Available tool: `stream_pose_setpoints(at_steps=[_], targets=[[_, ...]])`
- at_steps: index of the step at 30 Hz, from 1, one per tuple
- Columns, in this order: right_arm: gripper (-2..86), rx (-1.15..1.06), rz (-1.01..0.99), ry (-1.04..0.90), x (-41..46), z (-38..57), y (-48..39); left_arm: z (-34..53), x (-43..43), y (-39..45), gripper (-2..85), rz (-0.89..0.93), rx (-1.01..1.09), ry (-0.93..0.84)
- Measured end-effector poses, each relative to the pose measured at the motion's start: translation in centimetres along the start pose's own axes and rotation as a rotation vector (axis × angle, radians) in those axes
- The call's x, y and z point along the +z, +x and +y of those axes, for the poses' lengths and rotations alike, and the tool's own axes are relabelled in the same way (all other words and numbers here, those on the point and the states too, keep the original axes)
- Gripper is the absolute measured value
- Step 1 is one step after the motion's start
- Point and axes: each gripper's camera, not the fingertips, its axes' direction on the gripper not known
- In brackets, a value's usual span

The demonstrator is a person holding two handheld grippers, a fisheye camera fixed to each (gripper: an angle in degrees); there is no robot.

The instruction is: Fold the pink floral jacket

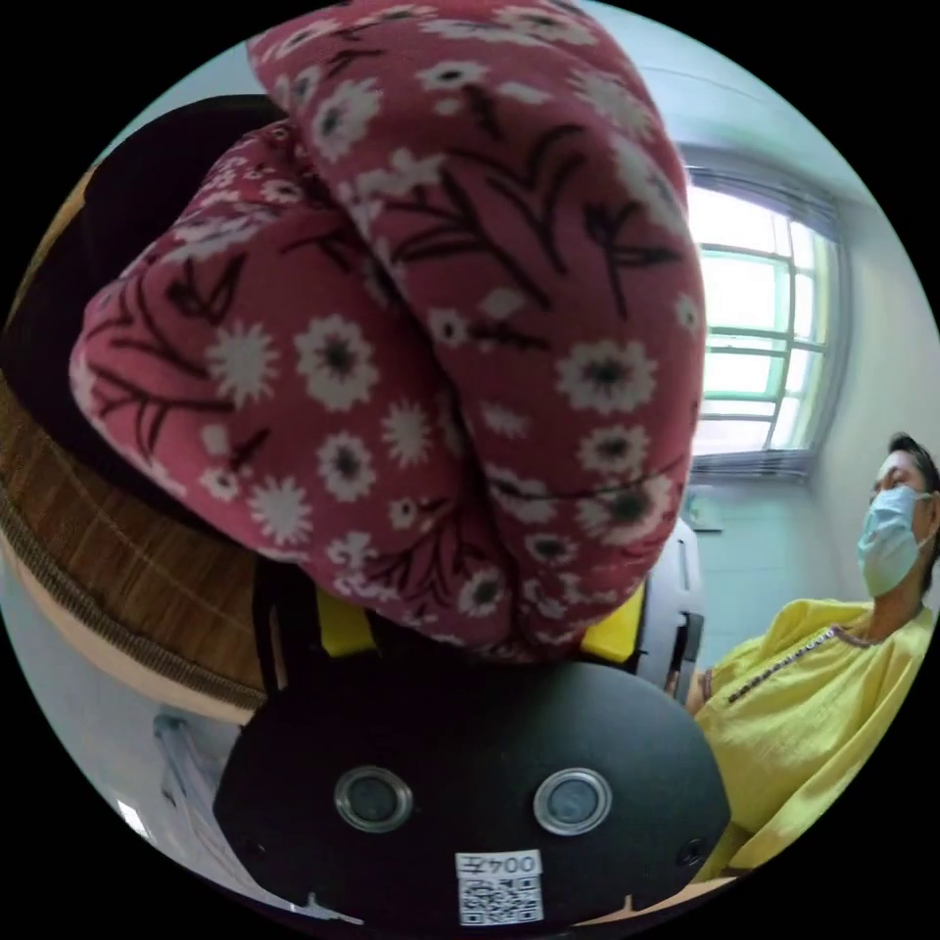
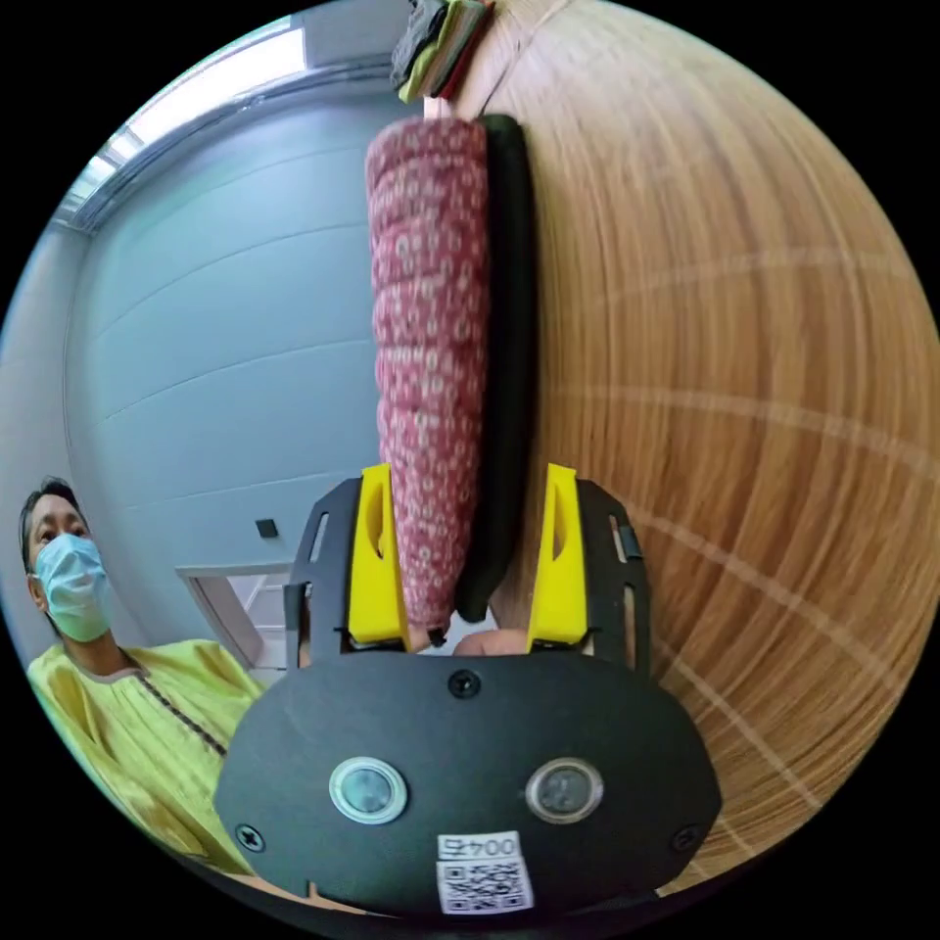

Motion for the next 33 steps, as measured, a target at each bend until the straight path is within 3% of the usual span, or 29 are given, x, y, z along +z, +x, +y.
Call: stream_pose_setpoints(at_steps=[5, 13, 16, 24, 33], targets=[[32.1, 0.002, -0.123, 0.010, -0.3, -4.1, 0.5, -2.6, -0.3, 0.6, 33.0, 0.051, -0.101, -0.009], [32.5, 0.020, -0.361, 0.153, 1.0, -3.6, 2.7, -7.6, -3.4, 2.9, 28.4, 0.064, -0.106, -0.064], [32.5, -0.043, -0.342, 0.172, 0.4, -5.4, 2.1, -8.0, -3.9, 0.8, 27.6, 0.092, -0.127, -0.053], [34.2, -0.139, -0.386, 0.074, -2.2, -11.2, 1.5, -8.9, -3.9, -2.1, 25.1, 0.139, -0.112, -0.057], [34.0, -0.230, -0.242, -0.611, 3.0, -16.2, -1.4, -10.9, -4.4, -3.4, 23.4, 0.172, -0.059, -0.090]])
